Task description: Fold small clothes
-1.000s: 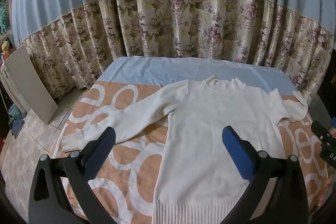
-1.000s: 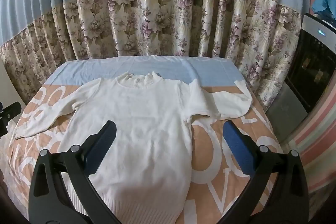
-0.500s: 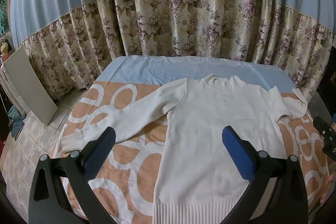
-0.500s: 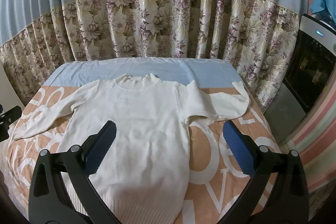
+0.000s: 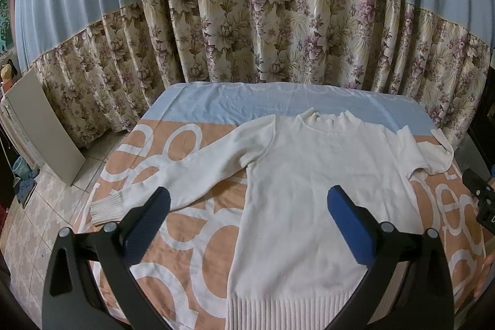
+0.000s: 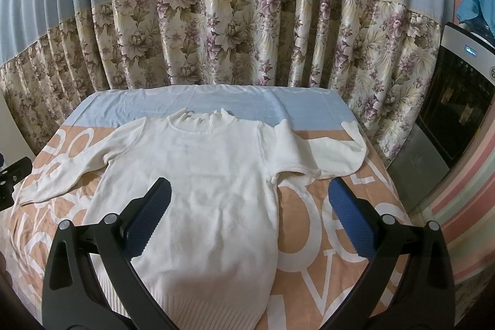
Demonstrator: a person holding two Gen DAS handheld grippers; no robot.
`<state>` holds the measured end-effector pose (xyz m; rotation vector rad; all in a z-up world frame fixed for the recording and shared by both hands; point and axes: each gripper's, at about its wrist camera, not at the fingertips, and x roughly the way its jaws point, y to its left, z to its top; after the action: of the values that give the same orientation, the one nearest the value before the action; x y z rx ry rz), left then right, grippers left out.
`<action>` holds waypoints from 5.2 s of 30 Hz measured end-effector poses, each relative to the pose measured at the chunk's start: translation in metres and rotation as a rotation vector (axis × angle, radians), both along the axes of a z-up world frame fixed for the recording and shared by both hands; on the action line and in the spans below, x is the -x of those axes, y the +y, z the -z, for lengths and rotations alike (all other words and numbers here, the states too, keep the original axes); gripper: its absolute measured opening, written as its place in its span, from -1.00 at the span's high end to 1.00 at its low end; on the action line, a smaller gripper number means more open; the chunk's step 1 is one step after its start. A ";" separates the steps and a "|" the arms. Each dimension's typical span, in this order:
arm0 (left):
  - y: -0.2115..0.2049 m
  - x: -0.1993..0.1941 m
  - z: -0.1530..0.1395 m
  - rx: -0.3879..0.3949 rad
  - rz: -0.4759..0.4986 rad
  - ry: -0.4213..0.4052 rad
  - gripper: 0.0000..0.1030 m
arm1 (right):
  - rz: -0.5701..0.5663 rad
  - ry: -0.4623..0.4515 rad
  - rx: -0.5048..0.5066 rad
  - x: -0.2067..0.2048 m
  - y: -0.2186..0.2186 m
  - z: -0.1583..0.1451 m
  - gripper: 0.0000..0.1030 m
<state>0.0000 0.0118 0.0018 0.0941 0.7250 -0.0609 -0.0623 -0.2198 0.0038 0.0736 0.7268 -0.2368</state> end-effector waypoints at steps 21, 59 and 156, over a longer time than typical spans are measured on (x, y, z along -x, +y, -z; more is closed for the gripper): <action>-0.001 0.002 0.010 -0.001 -0.001 0.008 -0.97 | -0.002 0.001 0.009 0.000 0.000 0.000 -0.94; 0.026 -0.011 0.046 0.003 -0.021 0.063 -0.97 | -0.022 0.001 0.012 -0.029 -0.001 0.016 -0.94; -0.032 -0.145 0.155 0.022 0.229 0.182 -0.45 | -0.172 0.187 -0.215 -0.165 -0.042 0.141 -0.94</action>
<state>0.1452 -0.0197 -0.1533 0.1514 0.8929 -0.2992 0.1029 -0.2613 -0.1375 0.1942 0.9377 0.0000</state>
